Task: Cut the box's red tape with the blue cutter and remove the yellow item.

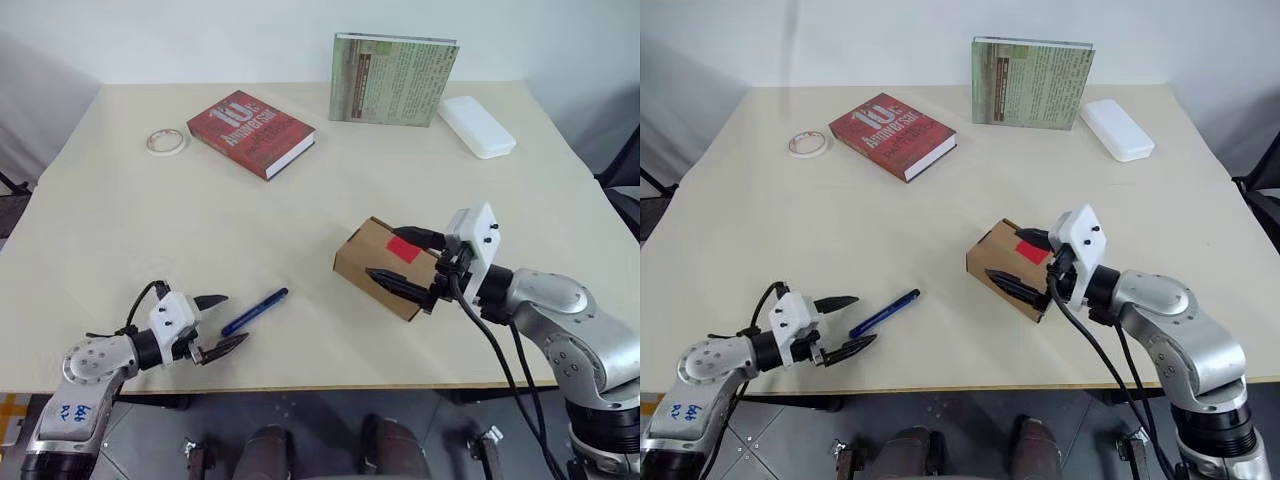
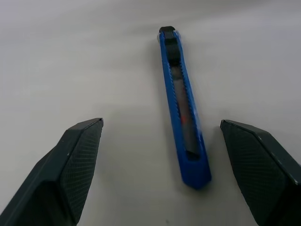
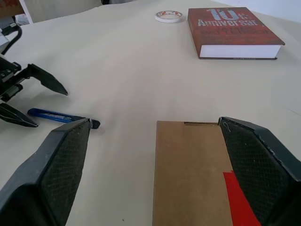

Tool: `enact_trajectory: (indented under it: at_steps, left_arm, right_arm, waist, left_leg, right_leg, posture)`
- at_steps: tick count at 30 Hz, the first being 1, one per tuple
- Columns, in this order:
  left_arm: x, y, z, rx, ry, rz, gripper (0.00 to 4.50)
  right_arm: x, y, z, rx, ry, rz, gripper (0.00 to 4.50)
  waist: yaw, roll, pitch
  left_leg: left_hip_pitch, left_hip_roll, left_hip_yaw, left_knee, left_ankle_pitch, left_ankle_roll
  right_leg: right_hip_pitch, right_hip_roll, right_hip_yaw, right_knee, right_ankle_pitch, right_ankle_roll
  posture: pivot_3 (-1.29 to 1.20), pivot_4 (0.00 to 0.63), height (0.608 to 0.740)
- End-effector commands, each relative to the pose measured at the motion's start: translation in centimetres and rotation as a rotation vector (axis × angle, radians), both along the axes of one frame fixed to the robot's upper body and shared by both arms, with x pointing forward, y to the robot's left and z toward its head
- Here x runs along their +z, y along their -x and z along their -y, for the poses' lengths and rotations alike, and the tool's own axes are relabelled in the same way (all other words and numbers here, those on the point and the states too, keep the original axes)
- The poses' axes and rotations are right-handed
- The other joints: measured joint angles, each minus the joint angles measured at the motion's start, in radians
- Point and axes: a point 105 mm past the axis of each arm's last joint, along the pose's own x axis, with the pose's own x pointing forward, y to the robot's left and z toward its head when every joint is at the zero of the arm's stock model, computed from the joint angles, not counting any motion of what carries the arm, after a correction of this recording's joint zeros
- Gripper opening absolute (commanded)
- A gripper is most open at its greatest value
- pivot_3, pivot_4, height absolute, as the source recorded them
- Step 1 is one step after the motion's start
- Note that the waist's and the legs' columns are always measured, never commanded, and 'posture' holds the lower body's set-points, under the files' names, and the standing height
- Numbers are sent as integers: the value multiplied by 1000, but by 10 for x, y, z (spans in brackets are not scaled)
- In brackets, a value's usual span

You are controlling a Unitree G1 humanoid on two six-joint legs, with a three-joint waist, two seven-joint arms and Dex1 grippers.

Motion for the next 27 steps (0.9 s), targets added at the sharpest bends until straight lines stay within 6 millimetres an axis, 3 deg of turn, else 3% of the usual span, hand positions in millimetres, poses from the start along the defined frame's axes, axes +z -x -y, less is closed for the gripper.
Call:
enact_trajectory:
  at_steps: [1, 6, 19, 27]
  left_arm:
    - [-20, 1, -3, -12, -63, -74, 4208]
    - [-24, 0, 5, -53, -75, -132, 4208]
    - [-31, 5, -1, -34, -139, -230, 393]
    - [-25, 2, 2, -66, -111, -214, 394]
  right_arm:
    - [11, 5, -6, 26, -7, 63, 4500]
    - [12, 5, -7, 23, -4, 70, 4500]
    - [15, 3, -6, 21, 2, 93, 4500]
    - [24, -1, -9, 24, 22, 103, 4500]
  waist:
    - [1, 1, -1]
    - [7, 2, -1]
    - [18, 6, -3]
    - [19, 6, -3]
  left_leg:
    - [1, 0, 1, 0, 0, 0]
    - [1, 0, 3, 1, 0, 0]
    - [3, 2, 6, 4, -1, 1]
    - [2, 4, 7, 5, -1, 1]
  right_leg:
    - [0, 0, 1, 0, 0, 0]
    - [0, 0, 5, 1, 0, 0]
    - [-2, 5, 14, 1, 0, -1]
    - [-4, 8, 16, 3, 0, -3]
  posture:
    - [0, 150, 740]
    - [0, 150, 740]
    - [0, 150, 740]
    - [0, 150, 740]
